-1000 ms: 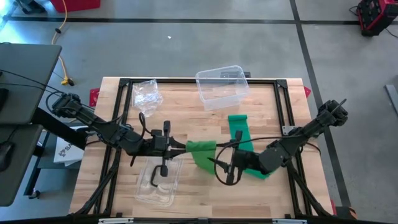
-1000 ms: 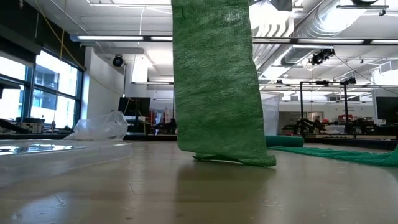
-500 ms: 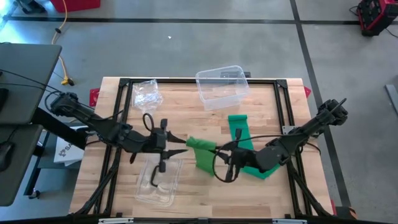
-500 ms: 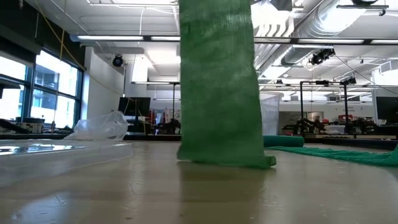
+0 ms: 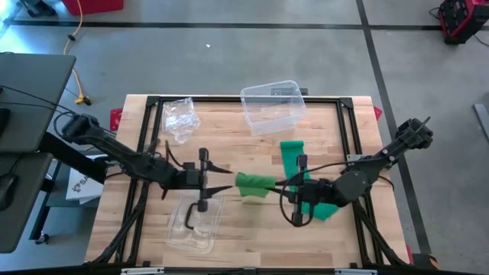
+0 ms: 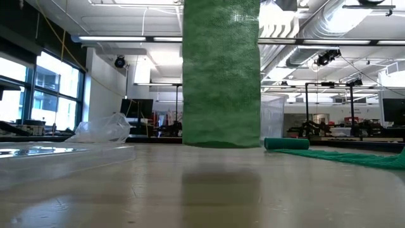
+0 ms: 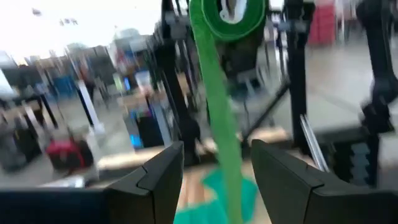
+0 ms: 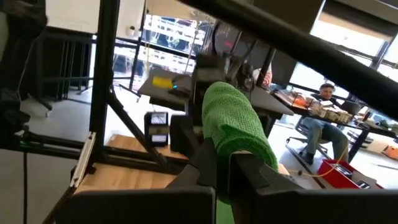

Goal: Roll bandage
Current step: Roll the green bandage

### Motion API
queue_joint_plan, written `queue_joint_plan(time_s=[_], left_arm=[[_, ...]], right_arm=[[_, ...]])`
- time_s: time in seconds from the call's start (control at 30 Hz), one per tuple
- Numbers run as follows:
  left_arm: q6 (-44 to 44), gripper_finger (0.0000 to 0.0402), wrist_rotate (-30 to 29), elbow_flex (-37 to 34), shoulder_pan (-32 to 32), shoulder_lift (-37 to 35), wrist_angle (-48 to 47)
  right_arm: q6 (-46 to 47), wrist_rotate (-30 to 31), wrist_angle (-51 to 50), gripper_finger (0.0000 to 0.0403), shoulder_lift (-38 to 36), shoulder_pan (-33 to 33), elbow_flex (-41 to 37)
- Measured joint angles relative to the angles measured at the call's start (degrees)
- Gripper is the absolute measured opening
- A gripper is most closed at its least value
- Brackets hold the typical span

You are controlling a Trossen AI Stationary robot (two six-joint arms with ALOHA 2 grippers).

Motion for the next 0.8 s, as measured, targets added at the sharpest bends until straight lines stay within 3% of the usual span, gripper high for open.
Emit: queue_joint_plan(time_s=[0.1, 0.23, 0.33, 0.57, 0.67, 0.8], left_arm=[[2.7, 0.0184, 2.8, -3.4, 1.9, 4.5, 16.0], [3.3, 0.0188, 16.4, -3.2, 4.9, 10.4, 27.7], [-0.8, 0.0203, 21.4, -1.2, 7.1, 13.8, 29.8], [-4.1, 0.0232, 21.0, 6.0, 10.4, 20.3, 28.7], [-0.8, 0.0203, 18.6, 8.6, 10.4, 21.1, 24.6], [0.6, 0.0080, 14.9, 9.2, 10.4, 21.3, 18.4]], right_arm=[[0.0, -0.9, 0.3, 0.0002, -0.2, -0.2, 0.0], [0.0, -1.2, 0.1, 0.0001, -0.2, -0.5, 0.0], [0.0, -1.1, 0.3, 0.0001, -0.2, -0.5, 0.0], [0.0, -1.1, 0.2, 0.0001, -0.2, -0.5, 0.0], [0.3, -1.1, 0.0, 0.0001, -0.2, -0.5, 0.0], [2.3, -1.1, -1.2, 0.0001, -0.2, -0.1, 0.0]])
